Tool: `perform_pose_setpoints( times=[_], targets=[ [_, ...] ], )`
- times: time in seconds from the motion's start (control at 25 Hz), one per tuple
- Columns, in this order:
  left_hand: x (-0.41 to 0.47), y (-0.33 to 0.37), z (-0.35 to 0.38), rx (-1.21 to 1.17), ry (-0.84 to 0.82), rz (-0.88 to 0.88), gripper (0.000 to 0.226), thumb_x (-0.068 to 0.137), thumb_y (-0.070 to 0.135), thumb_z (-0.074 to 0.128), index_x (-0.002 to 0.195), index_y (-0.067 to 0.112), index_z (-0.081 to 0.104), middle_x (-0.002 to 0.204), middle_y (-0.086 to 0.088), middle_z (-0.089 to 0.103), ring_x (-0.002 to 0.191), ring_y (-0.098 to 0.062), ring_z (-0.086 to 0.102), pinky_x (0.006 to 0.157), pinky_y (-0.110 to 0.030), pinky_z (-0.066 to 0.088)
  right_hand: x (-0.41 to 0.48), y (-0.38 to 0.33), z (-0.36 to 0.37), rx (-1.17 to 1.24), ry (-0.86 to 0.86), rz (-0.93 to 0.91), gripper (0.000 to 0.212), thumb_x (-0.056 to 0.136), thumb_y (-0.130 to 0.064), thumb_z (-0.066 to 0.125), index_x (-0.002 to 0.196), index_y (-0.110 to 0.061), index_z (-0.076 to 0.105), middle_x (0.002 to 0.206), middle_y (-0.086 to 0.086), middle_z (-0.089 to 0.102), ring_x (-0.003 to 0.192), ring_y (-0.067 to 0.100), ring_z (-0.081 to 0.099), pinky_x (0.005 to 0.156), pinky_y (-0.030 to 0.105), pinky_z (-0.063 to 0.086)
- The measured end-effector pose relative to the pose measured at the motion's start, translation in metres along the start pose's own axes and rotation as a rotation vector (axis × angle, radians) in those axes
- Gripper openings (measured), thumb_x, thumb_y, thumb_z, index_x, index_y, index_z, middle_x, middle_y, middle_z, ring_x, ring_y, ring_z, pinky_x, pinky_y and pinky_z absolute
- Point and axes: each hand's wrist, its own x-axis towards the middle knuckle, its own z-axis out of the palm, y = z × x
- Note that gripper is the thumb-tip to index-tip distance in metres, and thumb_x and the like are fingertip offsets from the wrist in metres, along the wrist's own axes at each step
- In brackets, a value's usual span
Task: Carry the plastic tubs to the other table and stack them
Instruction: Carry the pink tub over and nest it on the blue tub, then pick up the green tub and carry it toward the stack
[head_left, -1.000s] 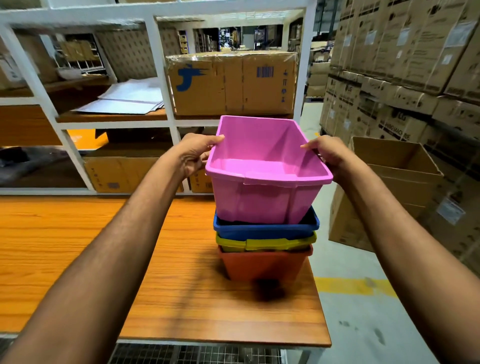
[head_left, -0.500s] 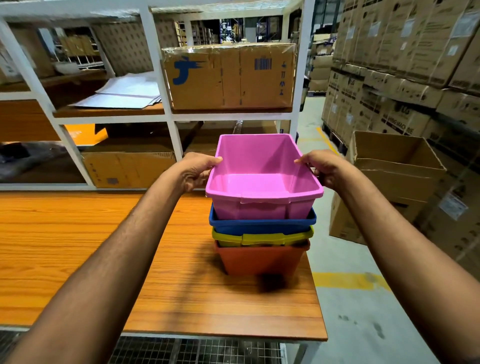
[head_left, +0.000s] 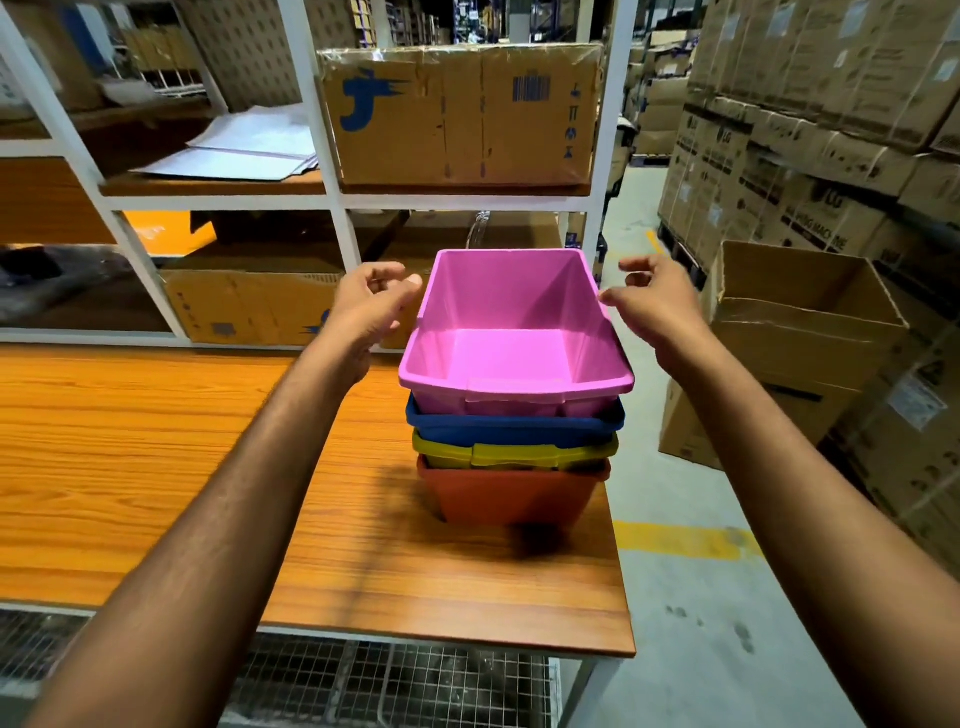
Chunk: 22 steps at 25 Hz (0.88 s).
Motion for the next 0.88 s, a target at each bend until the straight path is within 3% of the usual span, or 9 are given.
perform_pose_setpoints(
  times=[0.08,0.16,0.28,0.36,0.48,0.6,0.76,0.88],
  targets=[
    [-0.019,0.004,-0.006,-0.006,0.047,0.126,0.036,0.096,0.026,0.071,0.131,0.023,0.063,0.122,0.003,0.065,0.114,-0.012,0.064,0.073,-0.020,0.051,-0.016,-0.012,-0.005,-0.015,0.059,-0.180,0.043,0.090,-0.011,0.074,0.131,-0.017,0.065,0.122,-0.003,0.066,0.109,0.013,0.063,0.086,0.026,0.055],
    [-0.045,0.001,-0.013,0.006,0.112,0.249,0.035,0.095,0.025,0.071,0.129,0.026,0.064,0.118,0.006,0.066,0.112,-0.008,0.064,0.071,-0.014,0.052,-0.042,-0.024,-0.007,0.034,-0.003,-0.287,0.033,0.090,-0.014,0.075,0.122,-0.022,0.069,0.114,-0.008,0.070,0.104,0.007,0.066,0.089,0.025,0.059],
    [-0.095,-0.019,-0.029,0.058,0.197,0.406,0.034,0.095,0.024,0.071,0.127,0.029,0.063,0.121,0.007,0.067,0.111,-0.007,0.065,0.085,-0.020,0.055,-0.097,-0.034,-0.001,0.143,-0.191,-0.432,0.030,0.090,-0.012,0.076,0.117,-0.023,0.072,0.107,-0.009,0.071,0.099,0.003,0.068,0.084,0.018,0.057],
    [-0.131,-0.049,-0.044,0.159,0.236,0.434,0.036,0.094,0.024,0.072,0.126,0.033,0.060,0.123,0.008,0.067,0.109,-0.009,0.065,0.086,-0.028,0.054,-0.139,-0.029,0.015,0.196,-0.372,-0.483,0.031,0.089,-0.009,0.076,0.117,-0.020,0.072,0.102,-0.005,0.070,0.089,0.005,0.066,0.077,0.017,0.054],
    [-0.184,-0.104,-0.079,0.292,0.263,0.335,0.041,0.093,0.025,0.074,0.130,0.036,0.059,0.128,0.010,0.063,0.115,-0.010,0.061,0.095,-0.040,0.051,-0.201,0.000,0.056,0.230,-0.597,-0.409,0.035,0.088,-0.005,0.077,0.118,-0.022,0.071,0.097,-0.006,0.066,0.081,0.006,0.059,0.071,0.021,0.052],
    [-0.230,-0.151,-0.125,0.444,0.252,0.239,0.047,0.093,0.031,0.073,0.137,0.035,0.056,0.135,0.013,0.057,0.128,-0.010,0.054,0.104,-0.045,0.047,-0.263,0.029,0.106,0.097,-0.617,-0.437,0.037,0.090,-0.021,0.077,0.124,-0.032,0.068,0.103,-0.013,0.066,0.093,0.007,0.065,0.074,0.037,0.055],
    [-0.285,-0.186,-0.209,0.536,0.269,0.145,0.051,0.092,0.039,0.066,0.141,0.035,0.054,0.143,0.014,0.052,0.136,-0.011,0.048,0.109,-0.050,0.043,-0.345,0.038,0.178,-0.092,-0.720,-0.625,0.037,0.096,-0.032,0.070,0.133,-0.031,0.063,0.117,-0.015,0.063,0.114,0.004,0.059,0.088,0.034,0.052],
    [-0.313,-0.209,-0.284,0.604,0.311,0.066,0.049,0.097,0.038,0.067,0.143,0.036,0.052,0.144,0.013,0.053,0.138,-0.014,0.047,0.110,-0.045,0.041,-0.401,0.031,0.240,-0.118,-0.793,-0.615,0.037,0.097,-0.037,0.068,0.133,-0.030,0.062,0.123,-0.016,0.060,0.121,0.003,0.056,0.096,0.035,0.050]
  ],
)
